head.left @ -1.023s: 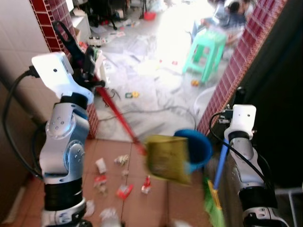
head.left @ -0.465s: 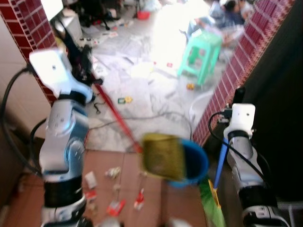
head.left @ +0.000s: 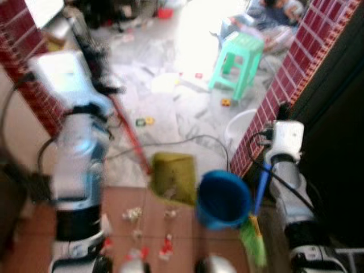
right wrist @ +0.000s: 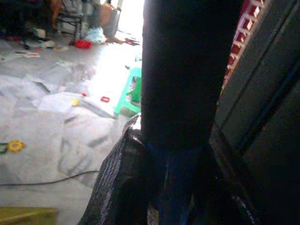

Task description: Sweep floor

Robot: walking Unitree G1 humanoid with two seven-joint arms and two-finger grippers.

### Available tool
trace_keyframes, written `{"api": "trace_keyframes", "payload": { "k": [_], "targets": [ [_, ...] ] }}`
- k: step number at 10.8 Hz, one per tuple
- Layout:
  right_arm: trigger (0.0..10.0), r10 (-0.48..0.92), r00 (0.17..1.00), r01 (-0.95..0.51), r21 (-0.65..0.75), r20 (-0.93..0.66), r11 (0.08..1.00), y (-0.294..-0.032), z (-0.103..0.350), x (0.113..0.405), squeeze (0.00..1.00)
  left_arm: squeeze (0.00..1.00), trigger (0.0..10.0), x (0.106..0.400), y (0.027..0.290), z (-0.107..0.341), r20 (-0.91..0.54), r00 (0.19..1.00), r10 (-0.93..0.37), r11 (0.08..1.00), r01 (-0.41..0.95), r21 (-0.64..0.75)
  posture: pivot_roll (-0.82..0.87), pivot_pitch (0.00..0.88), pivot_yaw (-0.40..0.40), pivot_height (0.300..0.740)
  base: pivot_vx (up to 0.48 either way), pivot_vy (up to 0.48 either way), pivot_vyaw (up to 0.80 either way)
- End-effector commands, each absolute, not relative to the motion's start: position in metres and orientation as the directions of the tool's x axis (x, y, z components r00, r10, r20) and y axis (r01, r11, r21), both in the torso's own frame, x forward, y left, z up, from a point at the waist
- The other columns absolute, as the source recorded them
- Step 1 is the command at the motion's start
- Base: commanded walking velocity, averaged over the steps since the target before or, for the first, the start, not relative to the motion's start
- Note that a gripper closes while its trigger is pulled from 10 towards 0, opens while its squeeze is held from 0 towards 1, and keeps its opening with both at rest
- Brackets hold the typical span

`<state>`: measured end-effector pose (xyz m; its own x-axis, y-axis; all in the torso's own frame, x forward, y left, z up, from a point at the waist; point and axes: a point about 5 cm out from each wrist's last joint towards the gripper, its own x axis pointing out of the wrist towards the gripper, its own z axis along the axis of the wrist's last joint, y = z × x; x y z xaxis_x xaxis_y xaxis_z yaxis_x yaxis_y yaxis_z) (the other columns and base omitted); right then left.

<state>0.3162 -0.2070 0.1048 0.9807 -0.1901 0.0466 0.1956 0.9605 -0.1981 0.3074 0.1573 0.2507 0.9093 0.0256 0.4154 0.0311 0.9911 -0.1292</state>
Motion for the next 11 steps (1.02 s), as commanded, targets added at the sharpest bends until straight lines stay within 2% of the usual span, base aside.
{"api": "trace_keyframes", "payload": {
  "k": [1, 4, 9, 11],
  "targets": [
    [10.0, -0.177, 0.982, 0.186, -0.198, 0.059, 0.963, -0.205, 0.109, 0.318, 0.0, 0.0, 10.0, 0.305, 0.156, 0.266, 0.49, 0.871, 0.028, 0.988, 0.05, -0.146, 0.0, 0.002, -0.059, 0.74, 0.0, 0.0, 0.0],
    [10.0, -0.127, 0.989, 0.137, -0.131, 0.078, 0.982, -0.196, 0.112, 0.318, 0.0, 0.0, 10.0, 0.313, 0.14, 0.271, 0.52, 0.854, -0.006, 0.988, 0.085, -0.13, -0.01, 0.009, -0.048, 0.74, 0.0, 0.0, 0.0],
    [10.0, -0.098, 0.992, 0.104, -0.086, 0.077, 0.991, -0.191, 0.111, 0.317, 0.0, 0.0, 10.0, 0.316, 0.148, 0.29, 0.578, 0.816, 0.025, 0.993, 0.046, -0.108, -0.01, 0.011, -0.047, 0.74, 0.0, 0.0, 0.0],
    [10.0, -0.075, 0.993, 0.08, -0.06, 0.091, 0.995, -0.186, 0.115, 0.317, 0.0, 0.0, 10.0, 0.32, 0.133, 0.281, 0.57, 0.821, -0.02, 0.992, 0.085, -0.089, -0.02, 0.01, -0.046, 0.74, 0.0, 0.0, 0.0]
  ]
}}
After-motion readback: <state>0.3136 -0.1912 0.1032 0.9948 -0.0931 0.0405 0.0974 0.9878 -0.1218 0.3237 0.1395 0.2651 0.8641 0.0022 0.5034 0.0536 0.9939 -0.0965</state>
